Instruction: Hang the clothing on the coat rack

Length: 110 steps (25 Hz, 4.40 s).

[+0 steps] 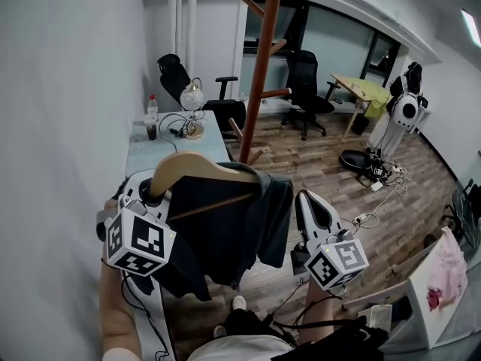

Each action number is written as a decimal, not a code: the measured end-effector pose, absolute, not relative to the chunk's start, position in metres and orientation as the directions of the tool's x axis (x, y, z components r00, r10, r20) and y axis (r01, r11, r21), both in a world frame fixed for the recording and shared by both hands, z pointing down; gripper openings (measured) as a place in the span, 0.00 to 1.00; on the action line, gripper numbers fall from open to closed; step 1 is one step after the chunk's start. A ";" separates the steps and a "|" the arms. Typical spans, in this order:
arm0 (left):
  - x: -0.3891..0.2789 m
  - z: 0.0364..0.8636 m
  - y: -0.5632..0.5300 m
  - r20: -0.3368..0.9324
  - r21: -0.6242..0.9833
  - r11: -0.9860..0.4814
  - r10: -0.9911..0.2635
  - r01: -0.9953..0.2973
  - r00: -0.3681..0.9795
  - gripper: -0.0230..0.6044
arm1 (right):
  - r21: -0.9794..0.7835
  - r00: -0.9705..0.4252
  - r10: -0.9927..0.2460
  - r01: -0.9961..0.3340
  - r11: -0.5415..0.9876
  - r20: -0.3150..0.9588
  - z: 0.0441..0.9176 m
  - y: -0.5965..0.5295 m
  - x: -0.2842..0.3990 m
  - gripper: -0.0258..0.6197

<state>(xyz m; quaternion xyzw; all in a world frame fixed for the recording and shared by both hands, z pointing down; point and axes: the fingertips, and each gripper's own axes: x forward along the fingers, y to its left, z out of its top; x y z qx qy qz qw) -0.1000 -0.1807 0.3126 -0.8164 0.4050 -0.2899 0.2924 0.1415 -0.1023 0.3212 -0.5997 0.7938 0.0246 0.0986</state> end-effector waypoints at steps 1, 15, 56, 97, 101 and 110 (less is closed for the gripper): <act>-0.098 0.309 -0.187 0.233 -0.716 -0.498 -0.832 -0.490 0.504 0.09 | -0.073 -0.270 -0.943 -0.955 0.288 -0.193 0.317 -0.109 0.143 0.07; -0.062 0.244 -0.230 0.182 -0.789 -0.475 -0.785 -0.388 0.592 0.09 | -0.081 -0.300 -0.904 -0.938 0.338 -0.303 0.283 -0.158 0.218 0.07; -0.009 0.103 -0.341 0.214 -0.792 -0.606 -0.390 -0.074 0.896 0.09 | 0.259 -0.227 -0.831 -0.960 0.104 -0.508 0.104 -0.196 0.182 0.07; 0.056 0.032 -0.354 0.369 -0.701 -0.711 -0.290 0.059 0.883 0.09 | 0.483 -0.198 -0.823 -0.870 -0.103 -0.532 0.022 -0.176 0.178 0.07; 0.063 0.036 -0.348 0.384 -0.700 -0.709 -0.273 0.085 0.882 0.09 | 0.489 -0.195 -0.822 -0.865 -0.113 -0.535 0.024 -0.173 0.179 0.07; 0.072 0.041 -0.347 0.400 -0.708 -0.696 -0.256 0.119 0.880 0.09 | 0.486 -0.178 -0.827 -0.865 -0.127 -0.533 0.021 -0.172 0.182 0.07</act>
